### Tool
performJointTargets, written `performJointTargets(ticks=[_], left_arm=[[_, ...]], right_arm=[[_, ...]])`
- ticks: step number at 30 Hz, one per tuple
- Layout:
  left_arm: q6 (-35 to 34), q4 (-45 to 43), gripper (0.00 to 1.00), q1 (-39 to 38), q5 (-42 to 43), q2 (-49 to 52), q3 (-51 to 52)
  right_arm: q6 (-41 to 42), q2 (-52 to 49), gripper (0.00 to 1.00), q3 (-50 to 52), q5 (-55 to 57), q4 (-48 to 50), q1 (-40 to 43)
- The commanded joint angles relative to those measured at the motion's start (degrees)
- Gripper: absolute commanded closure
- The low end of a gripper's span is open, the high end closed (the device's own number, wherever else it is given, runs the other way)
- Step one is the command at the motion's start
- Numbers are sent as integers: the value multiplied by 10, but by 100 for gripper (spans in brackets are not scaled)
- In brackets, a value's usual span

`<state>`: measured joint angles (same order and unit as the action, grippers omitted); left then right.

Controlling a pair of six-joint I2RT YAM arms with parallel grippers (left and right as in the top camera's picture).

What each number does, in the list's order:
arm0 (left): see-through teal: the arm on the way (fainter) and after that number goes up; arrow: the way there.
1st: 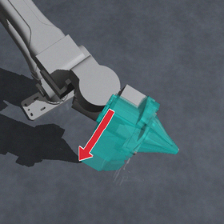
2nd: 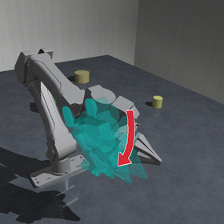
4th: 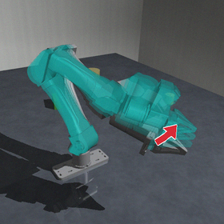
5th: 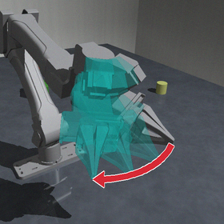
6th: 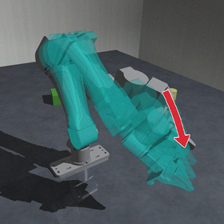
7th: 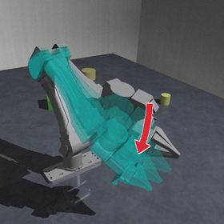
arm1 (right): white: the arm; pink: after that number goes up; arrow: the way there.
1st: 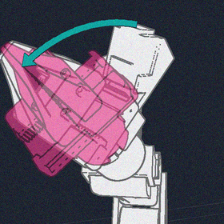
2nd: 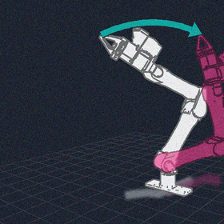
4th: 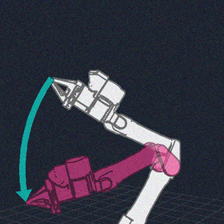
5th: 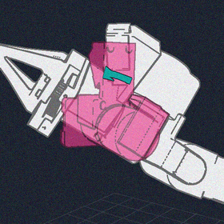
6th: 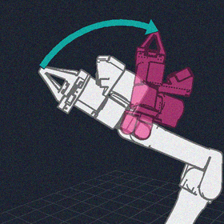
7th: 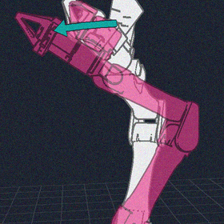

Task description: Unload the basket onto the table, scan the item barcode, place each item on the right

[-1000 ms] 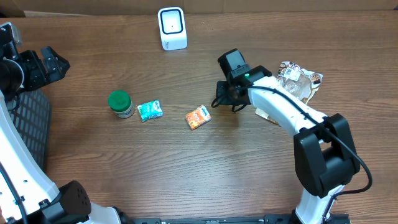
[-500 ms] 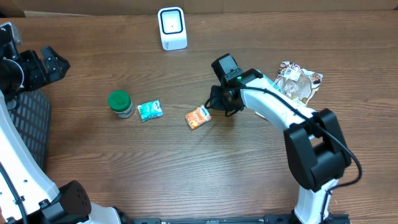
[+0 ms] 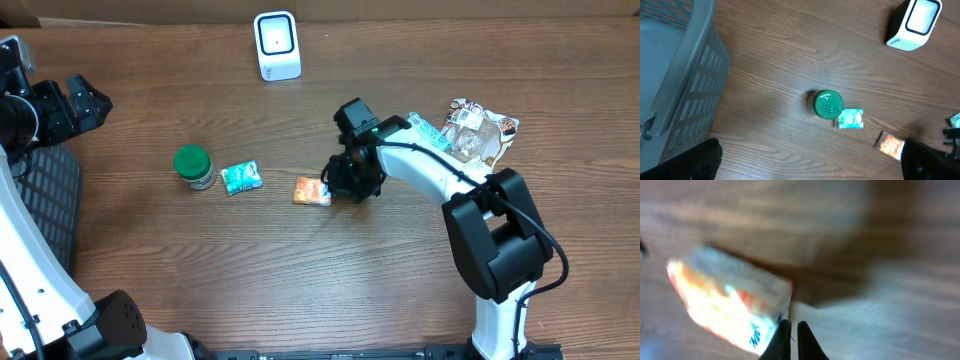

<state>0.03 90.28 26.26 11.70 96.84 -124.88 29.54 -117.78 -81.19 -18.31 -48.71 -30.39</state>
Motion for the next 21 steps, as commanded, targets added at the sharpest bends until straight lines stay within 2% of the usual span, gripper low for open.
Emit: performJointTargets(ticks=[1, 7, 14, 15, 18, 19, 21], left_arm=[[9, -1, 0, 1, -1, 6, -1], [9, -1, 1, 1, -1, 6, -1], [9, -1, 0, 1, -1, 6, -1], [9, -1, 0, 1, -1, 6, -1], [9, -1, 0, 1, -1, 6, -1], [9, -1, 1, 1, -1, 6, -1], [9, -1, 1, 1, -1, 6, -1]], right_arm=[[-11, 0, 96, 2, -30, -14, -28], [-26, 0, 96, -7, -32, -51, -45], [-61, 15, 95, -73, -2, -123, 9], [-71, 18, 89, -79, -3, -123, 19], [-106, 19, 57, -82, -33, -106, 42], [-115, 17, 52, -80, -46, -100, 48], [-121, 14, 48, -73, -68, -87, 52]])
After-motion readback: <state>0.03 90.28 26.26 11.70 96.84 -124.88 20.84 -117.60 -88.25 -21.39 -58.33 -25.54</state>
